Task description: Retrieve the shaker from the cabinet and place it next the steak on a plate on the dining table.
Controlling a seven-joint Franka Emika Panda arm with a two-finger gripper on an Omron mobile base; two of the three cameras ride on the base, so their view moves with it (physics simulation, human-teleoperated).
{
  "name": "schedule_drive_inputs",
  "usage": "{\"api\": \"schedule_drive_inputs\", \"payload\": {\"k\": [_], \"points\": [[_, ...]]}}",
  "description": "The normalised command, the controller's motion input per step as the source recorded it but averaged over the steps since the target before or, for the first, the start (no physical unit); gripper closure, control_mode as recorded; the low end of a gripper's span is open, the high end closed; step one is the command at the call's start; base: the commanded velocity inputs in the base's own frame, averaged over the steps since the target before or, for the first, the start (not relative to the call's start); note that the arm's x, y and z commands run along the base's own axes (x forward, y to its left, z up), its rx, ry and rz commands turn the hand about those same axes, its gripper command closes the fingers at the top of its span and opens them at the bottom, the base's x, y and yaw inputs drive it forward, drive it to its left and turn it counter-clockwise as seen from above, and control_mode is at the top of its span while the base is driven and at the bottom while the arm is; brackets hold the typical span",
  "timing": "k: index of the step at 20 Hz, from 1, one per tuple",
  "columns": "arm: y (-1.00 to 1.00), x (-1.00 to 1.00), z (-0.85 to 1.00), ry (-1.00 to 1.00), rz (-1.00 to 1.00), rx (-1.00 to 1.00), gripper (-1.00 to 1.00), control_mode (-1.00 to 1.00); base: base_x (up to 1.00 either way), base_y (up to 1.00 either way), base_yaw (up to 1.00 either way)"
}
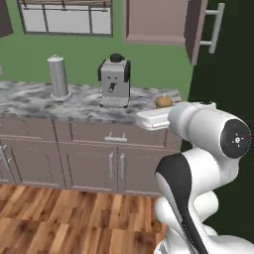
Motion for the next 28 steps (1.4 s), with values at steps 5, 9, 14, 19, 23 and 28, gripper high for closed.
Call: {"api": "schedule_drive_inputs", "payload": {"k": [5, 9, 14, 19, 23, 28], "points": [[0.0, 0.0, 0.0, 0.0, 0.0, 0.0, 1.0, 1.0, -0.02, 0.0, 1.0], [0.0, 0.0, 0.0, 0.0, 0.0, 0.0, 1.0, 1.0, -0.01, 0.0, 1.0], [0.0, 0.0, 0.0, 0.0, 0.0, 0.0, 1.0, 1.0, 0.0, 0.0, 1.0], [0.0, 0.0, 0.0, 0.0, 0.0, 0.0, 1.0, 1.0, 0.03, 0.02, 0.97], [0.0, 0.0, 0.0, 0.0, 0.0, 0.0, 1.0, 1.0, 0.11, 0.35, 0.67], [0.0, 0.0, 0.0, 0.0, 0.0, 0.0, 1.0, 1.0, 0.21, 1.0, 0.36]]}}
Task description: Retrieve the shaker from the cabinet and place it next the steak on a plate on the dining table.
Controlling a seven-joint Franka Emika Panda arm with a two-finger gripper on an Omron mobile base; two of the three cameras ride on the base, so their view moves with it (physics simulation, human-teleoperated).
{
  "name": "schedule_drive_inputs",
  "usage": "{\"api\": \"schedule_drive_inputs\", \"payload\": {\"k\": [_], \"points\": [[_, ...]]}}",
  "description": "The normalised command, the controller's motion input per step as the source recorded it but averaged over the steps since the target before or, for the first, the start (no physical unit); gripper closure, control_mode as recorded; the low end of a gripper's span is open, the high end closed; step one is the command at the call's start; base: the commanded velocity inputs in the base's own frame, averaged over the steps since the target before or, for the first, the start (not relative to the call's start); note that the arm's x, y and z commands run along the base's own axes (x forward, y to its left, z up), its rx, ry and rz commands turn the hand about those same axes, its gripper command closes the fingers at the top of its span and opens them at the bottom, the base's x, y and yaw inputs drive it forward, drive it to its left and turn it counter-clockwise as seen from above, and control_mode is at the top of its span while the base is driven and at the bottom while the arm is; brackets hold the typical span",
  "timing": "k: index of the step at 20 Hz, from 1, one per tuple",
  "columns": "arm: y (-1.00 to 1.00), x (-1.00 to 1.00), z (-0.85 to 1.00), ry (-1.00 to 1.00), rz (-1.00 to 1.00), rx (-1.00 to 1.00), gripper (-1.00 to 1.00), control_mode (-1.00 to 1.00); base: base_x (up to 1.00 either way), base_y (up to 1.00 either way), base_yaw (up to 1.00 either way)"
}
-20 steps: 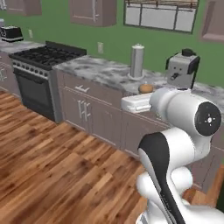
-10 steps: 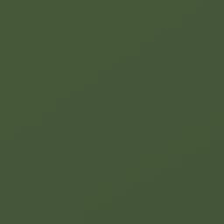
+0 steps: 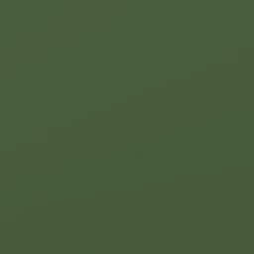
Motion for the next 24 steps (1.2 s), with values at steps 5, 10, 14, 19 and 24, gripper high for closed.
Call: {"api": "schedule_drive_inputs", "payload": {"k": [5, 10, 14, 19, 24], "points": [[0.0, 0.0, 0.0, 0.0, 0.0, 0.0, 1.0, 1.0, 0.33, 1.0, 0.23], [0.0, 0.0, 0.0, 0.0, 0.0, 0.0, 1.0, 1.0, 0.53, 1.0, 0.13], [0.0, 0.0, 0.0, 0.0, 0.0, 0.0, 1.0, 1.0, 1.0, 1.0, -0.04], [0.0, 0.0, 0.0, 0.0, 0.0, 0.0, 1.0, 1.0, 0.84, 1.0, -0.39], [0.0, 0.0, 0.0, 0.0, 0.0, 0.0, 1.0, 1.0, 0.65, 1.0, -0.51]]}}
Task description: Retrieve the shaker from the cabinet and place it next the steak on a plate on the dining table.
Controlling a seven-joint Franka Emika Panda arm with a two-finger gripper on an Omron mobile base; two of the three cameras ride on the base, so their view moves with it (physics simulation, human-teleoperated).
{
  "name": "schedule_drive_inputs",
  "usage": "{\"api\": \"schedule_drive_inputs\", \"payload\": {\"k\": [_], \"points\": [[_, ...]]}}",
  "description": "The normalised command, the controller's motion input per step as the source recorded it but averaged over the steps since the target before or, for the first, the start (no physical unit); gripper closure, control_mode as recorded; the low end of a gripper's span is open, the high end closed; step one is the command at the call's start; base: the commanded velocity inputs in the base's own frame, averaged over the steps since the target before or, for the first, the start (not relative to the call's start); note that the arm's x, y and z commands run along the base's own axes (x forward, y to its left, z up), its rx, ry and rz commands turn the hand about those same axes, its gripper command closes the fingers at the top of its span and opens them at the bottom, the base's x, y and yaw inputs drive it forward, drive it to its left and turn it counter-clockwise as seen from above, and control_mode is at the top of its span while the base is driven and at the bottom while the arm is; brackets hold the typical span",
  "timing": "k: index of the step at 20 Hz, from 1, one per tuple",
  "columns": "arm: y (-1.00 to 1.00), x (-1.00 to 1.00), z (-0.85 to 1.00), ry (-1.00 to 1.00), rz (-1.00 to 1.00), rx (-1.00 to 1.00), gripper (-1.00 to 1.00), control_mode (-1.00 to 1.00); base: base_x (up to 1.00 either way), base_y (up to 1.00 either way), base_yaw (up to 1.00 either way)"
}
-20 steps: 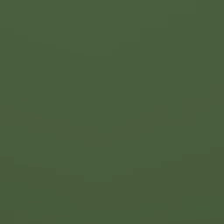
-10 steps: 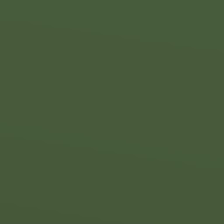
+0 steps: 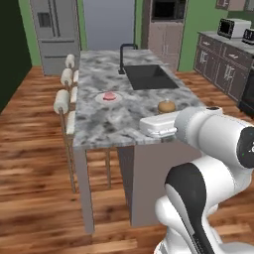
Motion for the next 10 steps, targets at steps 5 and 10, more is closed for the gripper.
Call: {"api": "schedule_drive_inputs", "payload": {"k": [5, 10], "points": [[0.0, 0.0, 0.0, 0.0, 0.0, 0.0, 1.0, 1.0, 0.38, 1.0, -0.52], [0.0, 0.0, 0.0, 0.0, 0.0, 0.0, 1.0, 1.0, 0.27, 0.97, -0.57]]}}
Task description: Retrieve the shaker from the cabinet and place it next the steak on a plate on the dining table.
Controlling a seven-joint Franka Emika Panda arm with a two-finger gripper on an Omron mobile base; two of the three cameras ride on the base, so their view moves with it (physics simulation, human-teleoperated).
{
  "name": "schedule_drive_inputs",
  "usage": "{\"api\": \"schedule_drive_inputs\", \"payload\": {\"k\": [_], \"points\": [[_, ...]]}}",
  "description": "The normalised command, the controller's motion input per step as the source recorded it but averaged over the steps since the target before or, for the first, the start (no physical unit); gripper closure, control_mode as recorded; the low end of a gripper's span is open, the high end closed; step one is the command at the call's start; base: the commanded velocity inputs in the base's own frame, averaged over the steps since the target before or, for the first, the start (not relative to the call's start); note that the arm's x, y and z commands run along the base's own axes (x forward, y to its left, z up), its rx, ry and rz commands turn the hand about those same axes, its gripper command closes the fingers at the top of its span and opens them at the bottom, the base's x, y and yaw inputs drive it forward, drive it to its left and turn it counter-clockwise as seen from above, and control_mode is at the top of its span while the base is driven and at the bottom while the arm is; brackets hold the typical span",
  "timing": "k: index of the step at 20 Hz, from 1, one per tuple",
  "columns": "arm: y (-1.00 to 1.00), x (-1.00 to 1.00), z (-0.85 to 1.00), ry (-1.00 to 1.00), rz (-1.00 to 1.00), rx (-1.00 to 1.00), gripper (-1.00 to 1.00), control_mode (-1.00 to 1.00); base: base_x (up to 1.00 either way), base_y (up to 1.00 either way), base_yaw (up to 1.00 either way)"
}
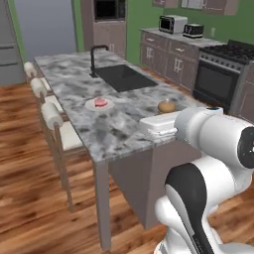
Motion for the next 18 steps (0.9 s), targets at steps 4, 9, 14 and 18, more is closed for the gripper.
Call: {"api": "schedule_drive_inputs", "payload": {"k": [4, 9, 14, 18], "points": [[0.0, 0.0, 0.0, 0.0, 0.0, 0.0, 1.0, 1.0, 0.19, 0.93, -0.59], [0.0, 0.0, 0.0, 0.0, 0.0, 0.0, 1.0, 1.0, 0.15, 0.92, -0.6], [0.0, 0.0, 0.0, 0.0, 0.0, 0.0, 1.0, 1.0, 0.09, 0.99, -0.55], [0.0, 0.0, 0.0, 0.0, 0.0, 0.0, 1.0, 1.0, 0.22, 0.97, -0.25]]}}
